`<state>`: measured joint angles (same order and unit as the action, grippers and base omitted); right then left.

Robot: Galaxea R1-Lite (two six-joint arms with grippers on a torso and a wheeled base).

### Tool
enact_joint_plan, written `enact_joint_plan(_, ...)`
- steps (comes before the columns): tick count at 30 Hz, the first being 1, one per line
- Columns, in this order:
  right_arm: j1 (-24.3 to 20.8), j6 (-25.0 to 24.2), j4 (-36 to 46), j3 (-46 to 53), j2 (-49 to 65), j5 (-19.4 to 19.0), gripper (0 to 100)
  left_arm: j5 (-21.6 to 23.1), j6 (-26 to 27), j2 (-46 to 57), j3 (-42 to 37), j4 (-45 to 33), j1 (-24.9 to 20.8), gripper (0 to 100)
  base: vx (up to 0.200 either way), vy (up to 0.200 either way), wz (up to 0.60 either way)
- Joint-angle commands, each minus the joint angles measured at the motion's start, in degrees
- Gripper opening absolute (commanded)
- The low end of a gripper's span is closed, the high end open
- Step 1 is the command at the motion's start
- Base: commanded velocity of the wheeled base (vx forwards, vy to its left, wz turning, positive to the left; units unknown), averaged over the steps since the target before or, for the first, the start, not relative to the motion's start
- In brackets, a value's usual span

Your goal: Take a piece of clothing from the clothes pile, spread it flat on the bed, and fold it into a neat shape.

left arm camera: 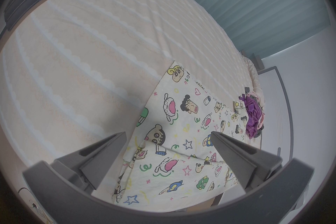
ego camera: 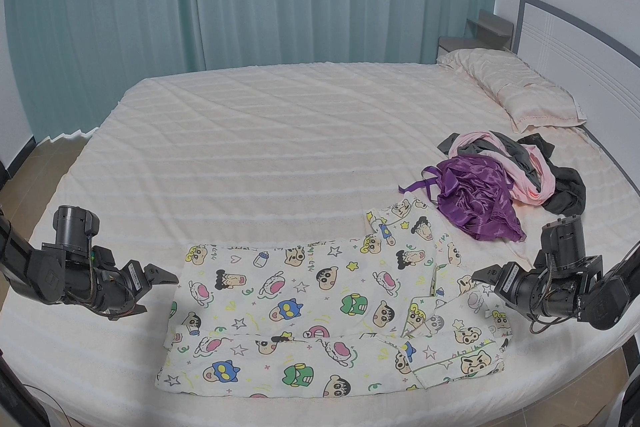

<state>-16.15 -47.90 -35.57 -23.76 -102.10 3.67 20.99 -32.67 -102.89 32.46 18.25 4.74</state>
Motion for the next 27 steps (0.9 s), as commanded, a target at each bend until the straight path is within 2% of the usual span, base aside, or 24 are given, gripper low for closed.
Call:
enact_joint_plan(1,-0.02,0.00,-0.02,0.12,-0.30,0.02,100,0.01,-0.02,-0.56,0.14,0.03,0.00,100,0.000,0.000,0.00)
enact_joint_plan(6,-0.11,0.00,-0.11,0.12,-0.30,-0.07,100,-0.16,-1.08,-1.61,2.69,0.12,-0.17,100,0.000,0.000,0.00)
enact_joint_plan(16,-0.28,0.08,-0.02,0.12,-0.21,-1.12,100,-0.43,-0.90,-14.62,18.07,0.03,-0.79,100,0.000,0.000,0.00)
enact_joint_plan(19,-0.37,0.52,-0.02,0.20,-0.56,-1.12,100,-0.43,-0.82,-22.00,25.10,0.12,-2.02,100,0.000,0.000,0.00)
enact_joint_plan(27,-0.55,0.96,-0.02,0.12,-0.82,-1.21,100,-0.07,1.29,-28.86,33.28,0.21,-3.16,100,0.000,0.000,0.00)
